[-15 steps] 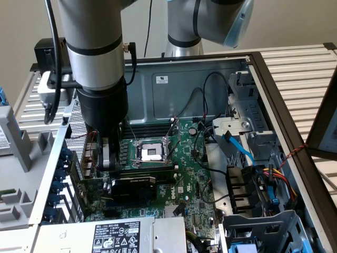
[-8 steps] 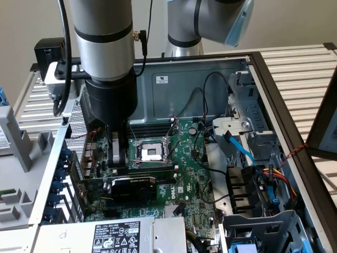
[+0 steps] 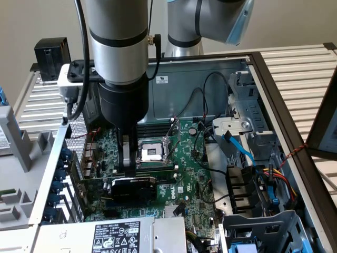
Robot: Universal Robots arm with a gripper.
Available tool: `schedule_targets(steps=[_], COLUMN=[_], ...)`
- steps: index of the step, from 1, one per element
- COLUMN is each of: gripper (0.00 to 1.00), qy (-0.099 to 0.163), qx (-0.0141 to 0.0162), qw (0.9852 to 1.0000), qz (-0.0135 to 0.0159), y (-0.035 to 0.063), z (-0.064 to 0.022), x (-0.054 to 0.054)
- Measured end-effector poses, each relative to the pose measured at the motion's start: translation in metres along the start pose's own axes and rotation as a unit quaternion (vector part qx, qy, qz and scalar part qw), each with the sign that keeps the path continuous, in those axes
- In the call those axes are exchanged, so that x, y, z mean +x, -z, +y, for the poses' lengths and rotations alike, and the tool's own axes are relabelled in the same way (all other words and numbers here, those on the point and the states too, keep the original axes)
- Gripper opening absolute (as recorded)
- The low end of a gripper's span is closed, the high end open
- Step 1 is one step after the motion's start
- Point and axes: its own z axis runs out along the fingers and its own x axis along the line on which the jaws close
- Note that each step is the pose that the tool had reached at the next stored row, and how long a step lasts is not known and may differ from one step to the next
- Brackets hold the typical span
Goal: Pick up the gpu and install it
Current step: 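Press down on the gpu until it lock into place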
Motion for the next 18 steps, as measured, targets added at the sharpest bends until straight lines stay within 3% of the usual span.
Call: schedule_targets(steps=[15, 18], gripper=[0.11, 0.11], qy=[0.000, 0.000], qx=[-0.0016, -0.0036], qw=[1.0000, 1.0000], qz=[-0.0060, -0.0064], y=[-0.0138, -0.0153], z=[-0.0009, -0.0012], x=[-0.004, -0.004])
